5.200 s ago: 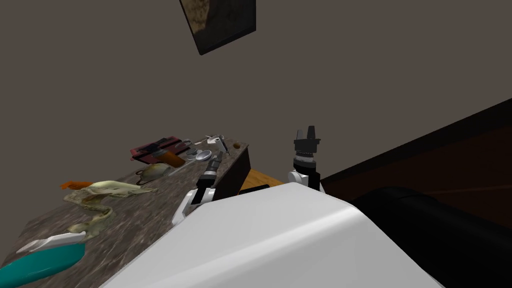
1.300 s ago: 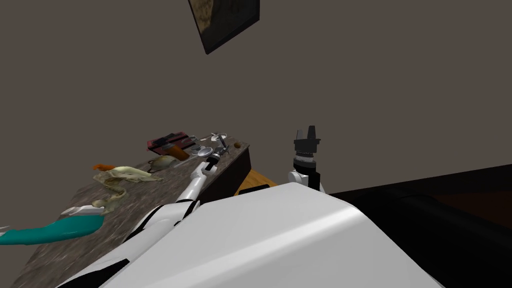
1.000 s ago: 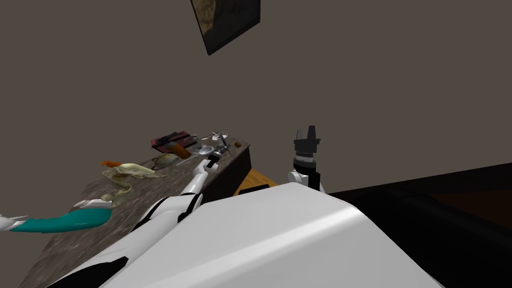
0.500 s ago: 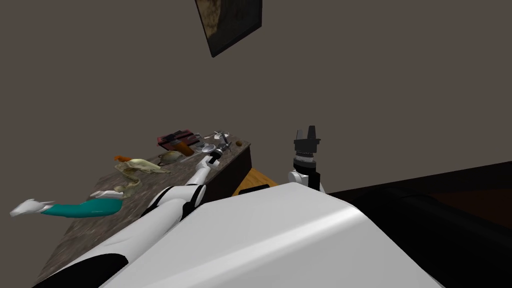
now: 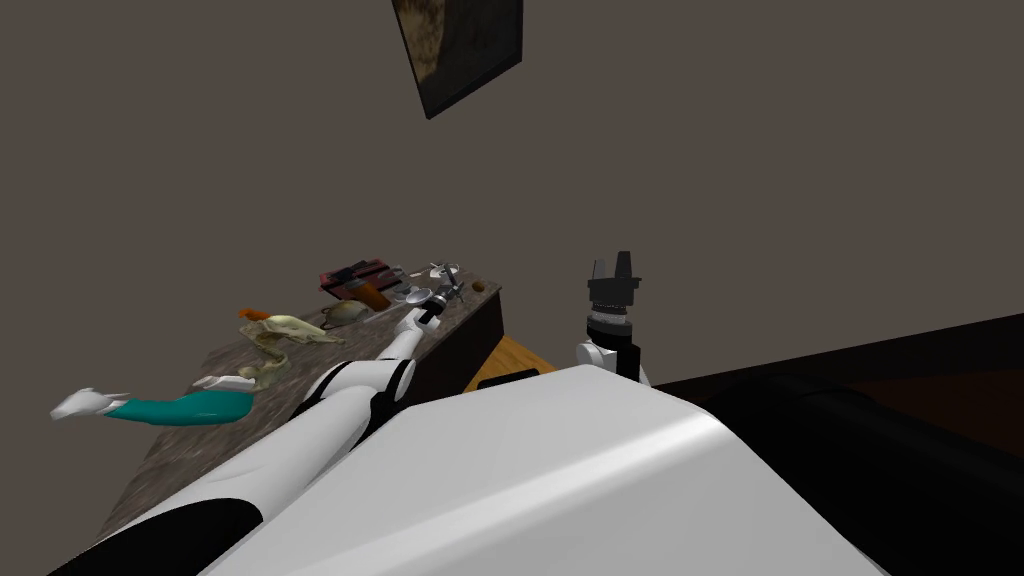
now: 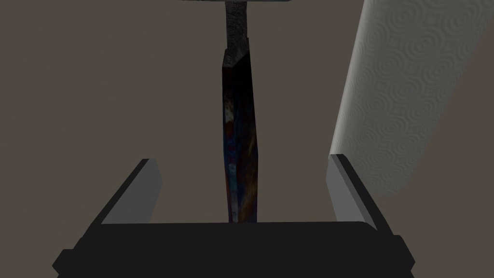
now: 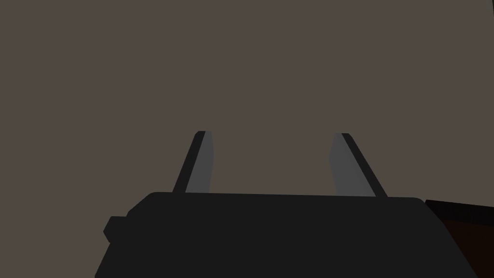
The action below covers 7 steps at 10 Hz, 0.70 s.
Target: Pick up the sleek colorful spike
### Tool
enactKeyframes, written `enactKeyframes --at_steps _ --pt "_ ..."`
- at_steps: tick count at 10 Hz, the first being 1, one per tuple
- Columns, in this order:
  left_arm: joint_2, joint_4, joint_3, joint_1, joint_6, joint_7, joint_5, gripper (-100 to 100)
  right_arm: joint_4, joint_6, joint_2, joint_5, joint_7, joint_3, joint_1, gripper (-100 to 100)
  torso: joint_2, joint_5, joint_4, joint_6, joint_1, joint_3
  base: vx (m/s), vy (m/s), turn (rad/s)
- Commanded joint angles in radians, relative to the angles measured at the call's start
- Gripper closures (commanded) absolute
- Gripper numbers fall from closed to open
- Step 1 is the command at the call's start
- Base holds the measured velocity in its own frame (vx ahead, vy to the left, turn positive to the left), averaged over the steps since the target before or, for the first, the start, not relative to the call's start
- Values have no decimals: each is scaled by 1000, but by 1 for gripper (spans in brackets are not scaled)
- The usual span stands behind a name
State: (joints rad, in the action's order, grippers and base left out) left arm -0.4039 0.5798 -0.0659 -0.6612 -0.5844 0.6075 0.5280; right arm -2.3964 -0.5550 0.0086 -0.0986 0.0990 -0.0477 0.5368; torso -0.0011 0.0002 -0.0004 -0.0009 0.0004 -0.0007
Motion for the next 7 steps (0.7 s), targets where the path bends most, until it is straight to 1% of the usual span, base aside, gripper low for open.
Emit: enactKeyframes --at_steps 1,2,6,7 --pt "0 0 0 0 0 0 0 -100 0 0 0 0 0 0 0 0 0 0 0 0 0 0 0 0 0" --pt "0 -4 0 0 0 1 0 100 0 0 0 0 0 0 0 0 0 0 0 0 0 0 0 0 0" --pt "0 -3 0 -1 -1 2 1 100 0 0 0 0 0 0 0 0 0 1 0 0 1 0 0 0 0" --pt "0 -3 0 -1 -1 2 1 0 0 0 0 0 0 0 0 0 0 1 0 0 1 0 0 0 0"
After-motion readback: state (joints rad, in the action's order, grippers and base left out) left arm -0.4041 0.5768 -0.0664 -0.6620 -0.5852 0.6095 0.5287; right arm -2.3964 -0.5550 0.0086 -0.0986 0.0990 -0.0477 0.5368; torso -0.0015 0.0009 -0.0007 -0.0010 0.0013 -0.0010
